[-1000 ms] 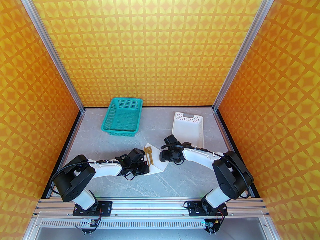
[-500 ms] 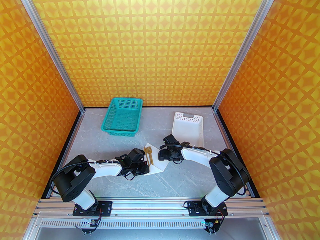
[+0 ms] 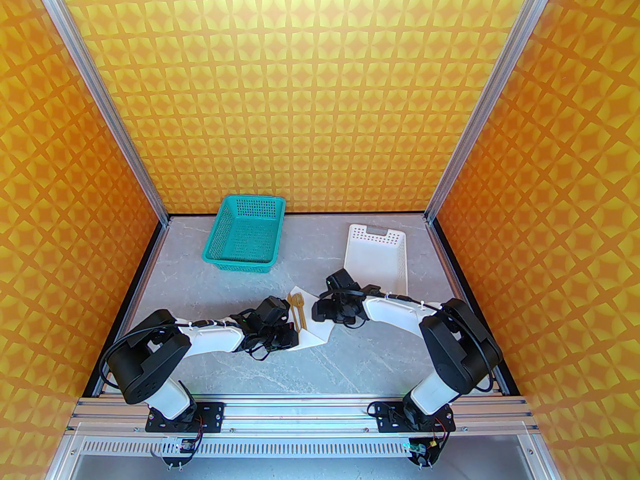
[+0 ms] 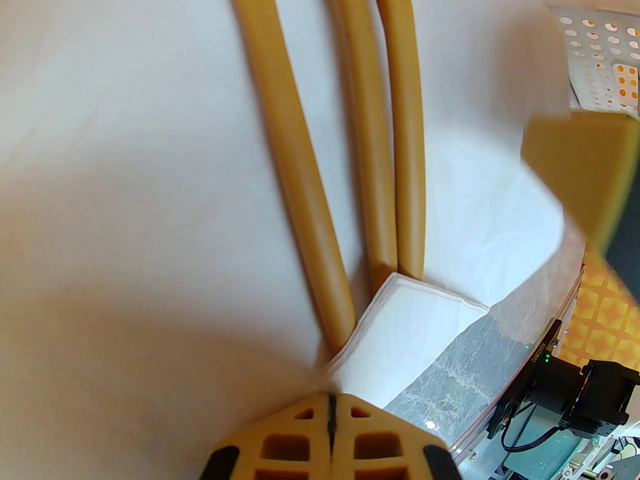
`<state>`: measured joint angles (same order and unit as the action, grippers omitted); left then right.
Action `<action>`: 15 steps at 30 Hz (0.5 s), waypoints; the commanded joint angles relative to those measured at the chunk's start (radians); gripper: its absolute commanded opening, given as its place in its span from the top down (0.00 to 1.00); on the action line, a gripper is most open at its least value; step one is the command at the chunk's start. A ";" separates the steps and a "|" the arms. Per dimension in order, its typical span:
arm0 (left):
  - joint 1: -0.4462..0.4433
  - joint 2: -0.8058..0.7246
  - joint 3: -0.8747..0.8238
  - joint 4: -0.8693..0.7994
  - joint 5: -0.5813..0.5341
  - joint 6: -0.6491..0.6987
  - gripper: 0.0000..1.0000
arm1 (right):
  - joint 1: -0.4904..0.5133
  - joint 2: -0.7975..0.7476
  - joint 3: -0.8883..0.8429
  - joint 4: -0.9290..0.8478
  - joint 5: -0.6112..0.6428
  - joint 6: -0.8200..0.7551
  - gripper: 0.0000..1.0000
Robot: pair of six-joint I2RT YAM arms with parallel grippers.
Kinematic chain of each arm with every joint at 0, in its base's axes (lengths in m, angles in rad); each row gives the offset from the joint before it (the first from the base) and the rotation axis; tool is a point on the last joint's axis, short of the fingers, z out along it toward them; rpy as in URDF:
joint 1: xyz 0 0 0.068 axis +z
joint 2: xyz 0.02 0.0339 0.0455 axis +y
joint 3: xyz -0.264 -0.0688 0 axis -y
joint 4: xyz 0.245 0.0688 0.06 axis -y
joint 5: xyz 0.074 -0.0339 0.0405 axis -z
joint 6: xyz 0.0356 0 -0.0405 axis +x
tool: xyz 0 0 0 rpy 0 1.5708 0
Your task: Place the utensils on the paper napkin and roll it up
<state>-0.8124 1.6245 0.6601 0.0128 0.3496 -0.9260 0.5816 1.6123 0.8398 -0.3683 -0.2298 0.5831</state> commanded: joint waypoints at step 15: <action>-0.004 0.005 -0.005 -0.036 -0.031 0.005 0.98 | 0.021 -0.154 -0.183 0.247 -0.133 0.172 0.23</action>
<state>-0.8127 1.6245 0.6601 0.0128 0.3496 -0.9260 0.5987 1.4693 0.6701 -0.1970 -0.3508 0.7280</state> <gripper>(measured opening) 0.036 0.769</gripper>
